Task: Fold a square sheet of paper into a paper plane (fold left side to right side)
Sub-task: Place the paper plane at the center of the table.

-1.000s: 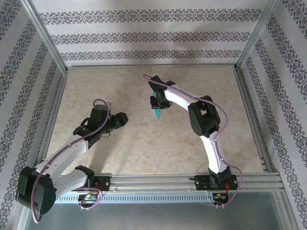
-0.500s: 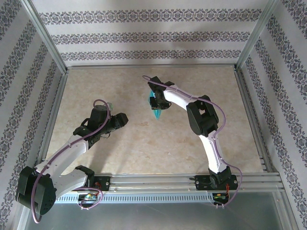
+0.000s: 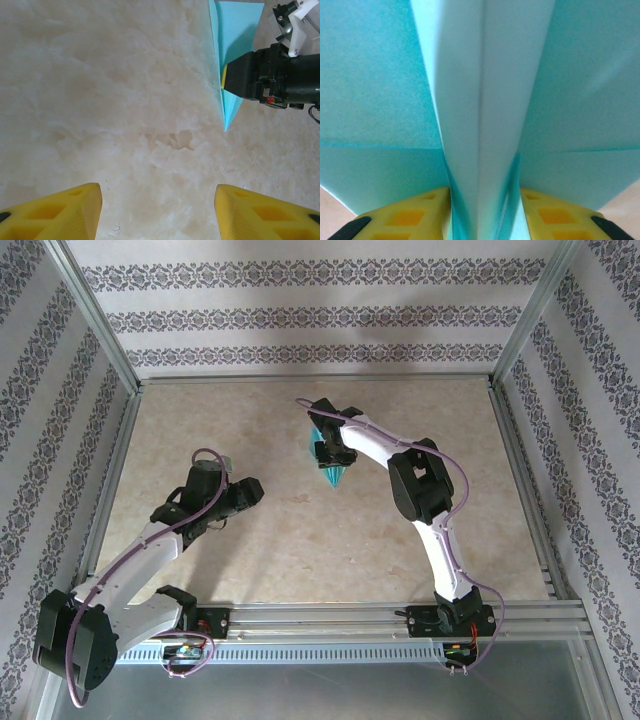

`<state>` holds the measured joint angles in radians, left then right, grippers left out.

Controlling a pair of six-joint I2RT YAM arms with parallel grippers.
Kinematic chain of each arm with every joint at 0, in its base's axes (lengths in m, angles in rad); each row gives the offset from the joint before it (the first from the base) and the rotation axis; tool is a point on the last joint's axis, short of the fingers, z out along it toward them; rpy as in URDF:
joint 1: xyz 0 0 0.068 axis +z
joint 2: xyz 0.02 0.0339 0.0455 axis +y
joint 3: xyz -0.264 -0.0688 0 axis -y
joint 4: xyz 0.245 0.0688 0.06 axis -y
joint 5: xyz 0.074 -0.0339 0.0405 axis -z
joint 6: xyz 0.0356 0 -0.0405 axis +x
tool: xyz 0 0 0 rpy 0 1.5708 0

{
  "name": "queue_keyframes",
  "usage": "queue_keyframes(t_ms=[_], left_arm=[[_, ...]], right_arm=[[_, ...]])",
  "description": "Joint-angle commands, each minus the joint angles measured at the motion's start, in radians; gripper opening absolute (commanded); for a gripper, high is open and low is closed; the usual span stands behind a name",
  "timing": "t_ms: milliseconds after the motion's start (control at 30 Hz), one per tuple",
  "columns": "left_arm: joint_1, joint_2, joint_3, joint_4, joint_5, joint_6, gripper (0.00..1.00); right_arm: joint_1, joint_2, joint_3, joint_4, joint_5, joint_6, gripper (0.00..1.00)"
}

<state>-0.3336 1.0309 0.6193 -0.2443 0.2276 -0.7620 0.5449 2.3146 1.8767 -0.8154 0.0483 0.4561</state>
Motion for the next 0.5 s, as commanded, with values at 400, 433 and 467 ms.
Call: queue_keyframes(t_ms=[400, 433, 467], left_arm=[[0.035, 0.001, 0.03, -0.044, 0.018, 0.026, 0.62], [0.036, 0.003, 0.031, -0.044, 0.021, 0.026, 0.62], [0.034, 0.006, 0.034, -0.043, 0.023, 0.026, 0.62]], right_arm=[[-0.006, -0.026, 0.036, -0.065, 0.031, 0.089, 0.41], [-0.004, -0.03, 0.041, -0.068, 0.038, 0.085, 0.41], [-0.002, -0.035, 0.045, -0.076, 0.043, 0.08, 0.41]])
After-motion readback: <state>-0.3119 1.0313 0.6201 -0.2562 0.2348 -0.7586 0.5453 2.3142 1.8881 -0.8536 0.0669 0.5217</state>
